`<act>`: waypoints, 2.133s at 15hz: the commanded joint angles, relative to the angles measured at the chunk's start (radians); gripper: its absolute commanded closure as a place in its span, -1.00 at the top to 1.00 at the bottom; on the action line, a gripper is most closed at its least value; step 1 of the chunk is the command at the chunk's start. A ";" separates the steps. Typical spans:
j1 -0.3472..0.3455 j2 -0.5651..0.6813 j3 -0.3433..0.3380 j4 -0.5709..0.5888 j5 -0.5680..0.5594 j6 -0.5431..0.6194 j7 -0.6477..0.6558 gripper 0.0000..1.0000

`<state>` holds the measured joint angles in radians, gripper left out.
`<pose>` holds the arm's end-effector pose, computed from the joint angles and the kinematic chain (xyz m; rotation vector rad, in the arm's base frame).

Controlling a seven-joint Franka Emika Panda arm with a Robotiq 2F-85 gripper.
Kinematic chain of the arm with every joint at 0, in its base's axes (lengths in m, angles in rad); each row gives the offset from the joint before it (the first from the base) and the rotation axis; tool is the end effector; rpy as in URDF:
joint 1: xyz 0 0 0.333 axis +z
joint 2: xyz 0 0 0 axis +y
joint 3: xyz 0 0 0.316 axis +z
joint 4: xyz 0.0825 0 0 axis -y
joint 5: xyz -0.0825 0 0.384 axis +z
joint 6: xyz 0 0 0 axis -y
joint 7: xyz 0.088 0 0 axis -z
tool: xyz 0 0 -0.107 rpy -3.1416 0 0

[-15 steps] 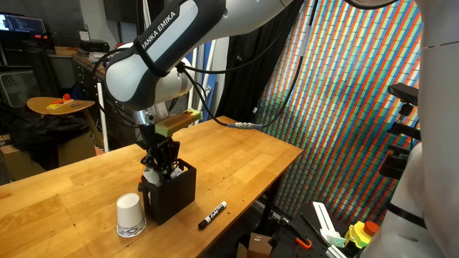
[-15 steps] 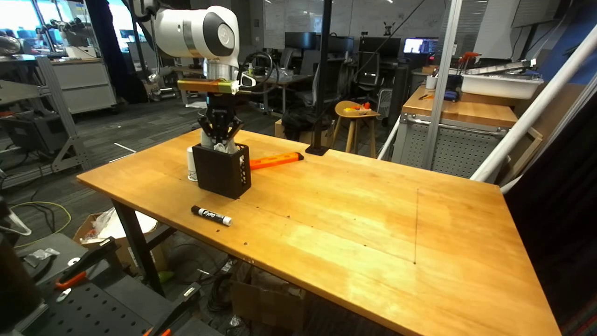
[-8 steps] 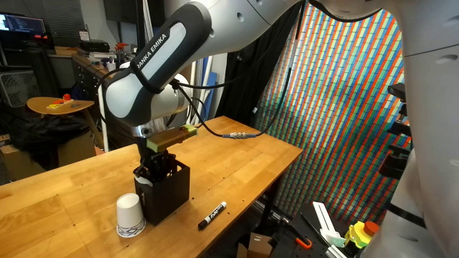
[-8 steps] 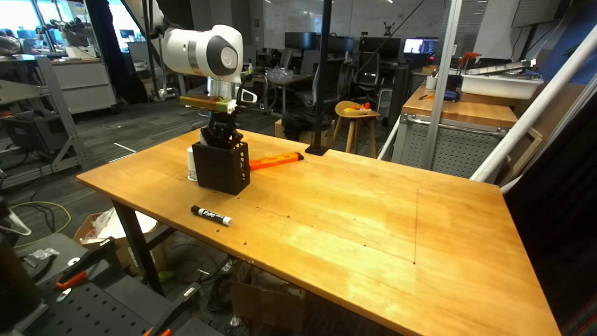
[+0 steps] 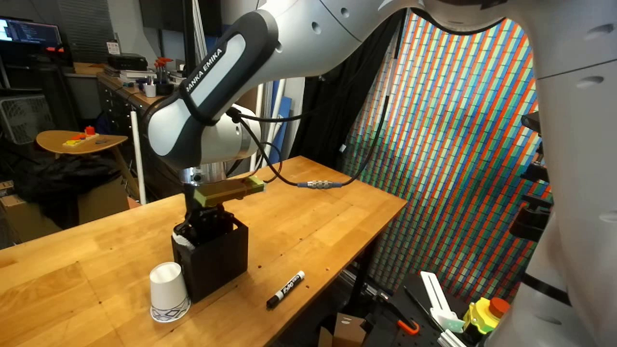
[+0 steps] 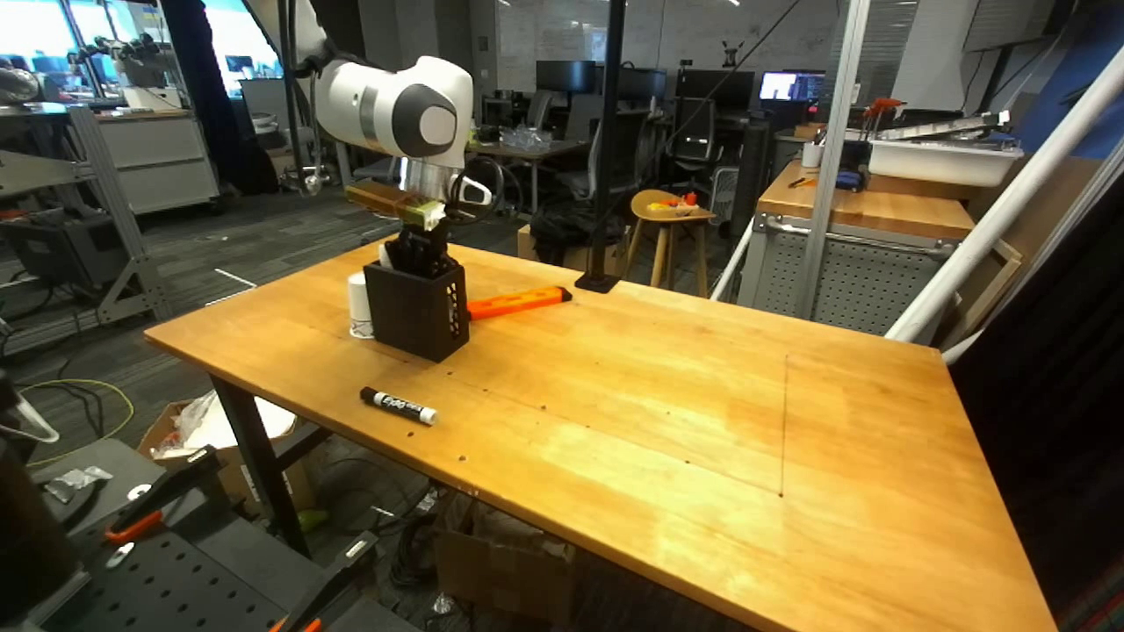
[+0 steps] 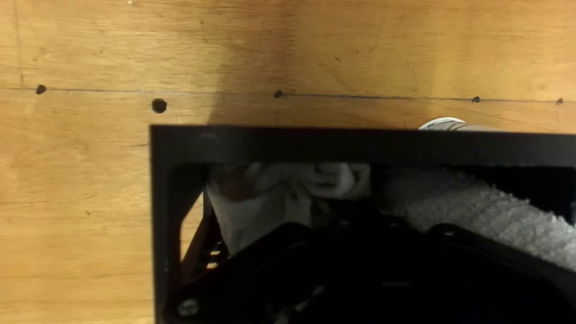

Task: Put the towel inside the black box

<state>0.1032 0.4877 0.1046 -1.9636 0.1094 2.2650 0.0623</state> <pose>0.5830 0.1246 0.2102 -3.0239 -0.0908 0.3044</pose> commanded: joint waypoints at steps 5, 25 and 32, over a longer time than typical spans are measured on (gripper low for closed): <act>-0.004 -0.146 -0.010 -0.041 -0.020 -0.086 -0.004 0.26; 0.122 -0.132 0.053 0.183 -0.181 -0.301 -0.019 -0.52; 0.111 -0.085 0.035 0.180 -0.181 -0.288 -0.023 0.36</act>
<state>0.2184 0.3827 0.1431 -1.8139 -0.0576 1.9867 0.0538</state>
